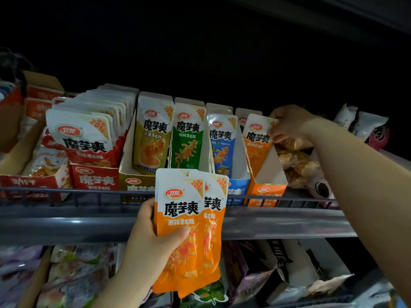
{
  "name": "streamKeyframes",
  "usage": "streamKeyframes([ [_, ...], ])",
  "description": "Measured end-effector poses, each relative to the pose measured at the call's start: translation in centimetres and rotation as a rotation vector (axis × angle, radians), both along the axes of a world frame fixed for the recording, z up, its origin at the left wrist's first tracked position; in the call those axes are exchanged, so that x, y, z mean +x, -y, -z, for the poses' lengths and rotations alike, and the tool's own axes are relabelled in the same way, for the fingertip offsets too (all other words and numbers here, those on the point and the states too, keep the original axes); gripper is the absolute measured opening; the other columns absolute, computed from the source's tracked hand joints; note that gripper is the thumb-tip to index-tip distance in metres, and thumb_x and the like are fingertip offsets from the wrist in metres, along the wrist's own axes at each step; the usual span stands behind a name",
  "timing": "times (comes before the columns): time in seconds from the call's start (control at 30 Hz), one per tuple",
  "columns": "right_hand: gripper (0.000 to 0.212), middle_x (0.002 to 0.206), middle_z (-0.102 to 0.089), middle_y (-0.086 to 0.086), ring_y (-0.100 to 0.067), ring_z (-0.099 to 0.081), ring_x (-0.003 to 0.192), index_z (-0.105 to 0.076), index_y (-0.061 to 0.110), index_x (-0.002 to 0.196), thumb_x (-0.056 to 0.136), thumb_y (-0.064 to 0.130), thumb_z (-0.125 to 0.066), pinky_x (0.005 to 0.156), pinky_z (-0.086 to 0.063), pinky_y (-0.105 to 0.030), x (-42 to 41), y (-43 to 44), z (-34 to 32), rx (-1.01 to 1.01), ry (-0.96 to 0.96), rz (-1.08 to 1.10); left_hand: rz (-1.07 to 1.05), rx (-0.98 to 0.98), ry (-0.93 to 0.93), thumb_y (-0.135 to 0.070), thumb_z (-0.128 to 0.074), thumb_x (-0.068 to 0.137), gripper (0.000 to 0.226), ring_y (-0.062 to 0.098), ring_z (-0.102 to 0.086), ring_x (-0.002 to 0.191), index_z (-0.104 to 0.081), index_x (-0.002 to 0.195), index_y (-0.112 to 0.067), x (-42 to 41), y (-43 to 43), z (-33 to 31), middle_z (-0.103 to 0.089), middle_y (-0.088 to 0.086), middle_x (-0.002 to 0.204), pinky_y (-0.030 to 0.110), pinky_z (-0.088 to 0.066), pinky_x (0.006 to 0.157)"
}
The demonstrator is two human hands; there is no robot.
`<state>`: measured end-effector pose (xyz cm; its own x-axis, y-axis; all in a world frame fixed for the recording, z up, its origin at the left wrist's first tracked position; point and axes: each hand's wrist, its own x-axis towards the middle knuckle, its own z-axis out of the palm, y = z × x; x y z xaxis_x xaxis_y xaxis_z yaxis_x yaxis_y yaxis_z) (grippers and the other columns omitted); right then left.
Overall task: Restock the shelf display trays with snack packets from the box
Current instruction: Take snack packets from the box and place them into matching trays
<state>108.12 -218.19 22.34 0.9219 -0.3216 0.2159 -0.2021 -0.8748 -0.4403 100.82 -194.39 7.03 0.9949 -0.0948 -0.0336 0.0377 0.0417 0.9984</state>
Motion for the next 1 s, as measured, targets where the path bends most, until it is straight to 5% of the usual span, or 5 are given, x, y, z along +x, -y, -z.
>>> streamKeyframes([
  [0.27,0.033,0.124,-0.055,-0.017,-0.029,-0.052,0.114,-0.049,0.004,0.123,0.091,0.002,-0.046,0.086,-0.042,-0.03,3.2,0.2,1.2,-0.391,0.083,0.021,0.013,-0.002,0.013,-0.006,-0.072,0.071,0.052,0.006,-0.056,0.078,-0.042,0.107,-0.027,0.4,0.0,0.3,-0.061,-0.009,0.088,0.02,-0.039,0.057],
  [0.67,0.051,0.132,-0.045,-0.017,-0.034,-0.043,0.122,-0.032,0.008,0.134,0.09,0.021,-0.053,0.095,-0.037,-0.04,3.4,0.4,2.9,-0.694,0.132,0.152,-0.017,-0.111,-0.019,0.0,-0.072,0.069,0.045,0.016,-0.06,0.082,-0.048,0.089,-0.032,0.7,0.1,0.6,-0.064,-0.003,0.088,0.031,-0.045,0.064],
  [1.0,0.051,0.136,-0.043,-0.013,-0.031,-0.034,0.128,-0.033,0.013,0.136,0.091,0.028,-0.052,0.105,-0.025,-0.04,1.6,-0.2,3.2,-0.562,0.243,0.214,-0.001,-0.14,-0.059,-0.005,-0.072,0.071,0.04,0.019,-0.059,0.087,-0.049,0.089,-0.032,0.6,0.2,0.8,-0.064,-0.003,0.091,0.041,-0.046,0.077],
])
